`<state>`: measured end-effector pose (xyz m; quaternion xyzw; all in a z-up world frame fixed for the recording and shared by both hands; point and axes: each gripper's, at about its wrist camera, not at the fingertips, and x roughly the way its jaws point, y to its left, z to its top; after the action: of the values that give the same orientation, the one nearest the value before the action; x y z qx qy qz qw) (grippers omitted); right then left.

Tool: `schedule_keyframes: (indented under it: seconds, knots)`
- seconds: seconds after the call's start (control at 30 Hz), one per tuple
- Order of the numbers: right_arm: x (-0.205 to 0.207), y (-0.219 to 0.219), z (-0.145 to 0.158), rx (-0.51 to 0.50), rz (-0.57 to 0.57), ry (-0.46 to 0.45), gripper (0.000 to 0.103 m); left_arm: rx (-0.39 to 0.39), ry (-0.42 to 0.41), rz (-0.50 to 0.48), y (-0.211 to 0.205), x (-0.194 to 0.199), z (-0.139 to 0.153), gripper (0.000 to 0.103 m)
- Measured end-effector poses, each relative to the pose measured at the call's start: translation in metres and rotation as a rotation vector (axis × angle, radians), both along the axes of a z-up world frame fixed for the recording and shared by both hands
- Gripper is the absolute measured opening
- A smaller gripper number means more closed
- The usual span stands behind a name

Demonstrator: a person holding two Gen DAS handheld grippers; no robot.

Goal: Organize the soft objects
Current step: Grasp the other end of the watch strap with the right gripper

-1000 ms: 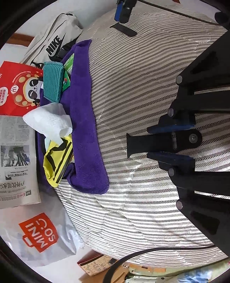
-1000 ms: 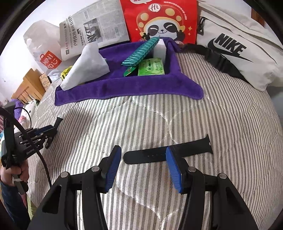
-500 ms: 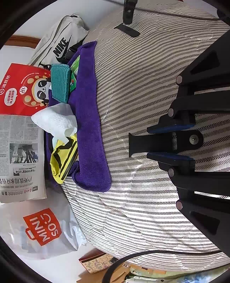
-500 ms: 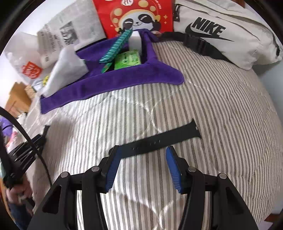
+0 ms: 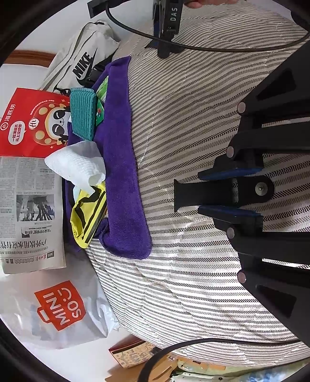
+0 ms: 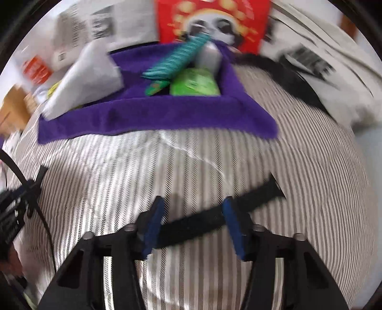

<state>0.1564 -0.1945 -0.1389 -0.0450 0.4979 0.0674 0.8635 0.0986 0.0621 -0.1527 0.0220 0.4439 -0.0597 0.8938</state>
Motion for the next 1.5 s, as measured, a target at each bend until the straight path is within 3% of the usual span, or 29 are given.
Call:
schedule_keyframes:
  seconds: [0.03,0.07,0.13,0.27,0.3,0.37,0.5,0.53,0.6,0.67,0.73,0.83,0.9,1.07,1.23,1.5]
  knots:
    - [0.001,0.004,-0.001,-0.002,0.046,-0.008,0.025,-0.001,-0.001,0.000,0.000,0.000,0.000,0.021]
    - [0.001,0.008,-0.001,0.016,0.109,-0.004,0.013,0.002,-0.002,-0.002,-0.001,-0.001,0.000,0.021]
    - [0.001,0.009,0.001,0.021,0.152,0.019,0.008,-0.001,-0.001,-0.004,0.000,0.000,0.000,0.021]
    - [-0.003,-0.005,0.007,-0.008,0.095,0.037,0.009,-0.002,0.007,-0.005,0.001,0.001,0.000,0.021]
    - [-0.004,-0.011,0.008,-0.013,0.071,0.039,0.010,-0.002,0.007,-0.003,0.001,0.001,0.000,0.021]
    - [-0.007,-0.021,0.008,-0.001,0.022,0.059,0.031,0.003,0.003,-0.006,0.000,0.000,0.000,0.021]
    - [-0.013,-0.034,0.015,0.027,-0.071,0.066,0.046,0.004,0.009,-0.009,0.001,0.001,0.000,0.021]
    - [-0.013,-0.034,0.015,0.013,-0.084,0.078,0.058,0.007,0.010,-0.011,0.000,0.001,0.000,0.021]
    - [-0.014,-0.037,0.012,-0.001,-0.114,0.092,0.061,0.008,0.011,-0.012,0.000,0.002,-0.001,0.021]
    - [-0.010,-0.041,0.004,0.047,-0.147,0.139,0.063,0.011,0.011,-0.014,0.000,0.002,0.000,0.021]
    - [-0.004,-0.044,0.007,0.102,-0.190,0.122,0.067,0.010,0.008,-0.015,0.000,0.002,0.000,0.021]
    - [0.002,-0.033,0.006,0.051,-0.190,0.088,0.071,0.008,0.009,-0.015,0.001,0.001,0.000,0.021]
    - [0.000,-0.018,0.005,-0.004,-0.132,0.039,0.065,0.006,0.007,-0.017,0.001,0.001,0.000,0.021]
    - [-0.002,-0.003,0.011,0.023,0.025,-0.005,0.027,0.004,0.005,-0.019,0.000,-0.001,0.000,0.021]
    - [-0.016,0.014,0.010,-0.010,0.237,-0.046,0.021,0.005,0.001,-0.019,-0.001,-0.003,0.000,0.021]
    - [-0.022,0.005,0.003,0.015,0.138,-0.014,0.024,0.004,-0.001,-0.012,0.000,-0.004,0.000,0.020]
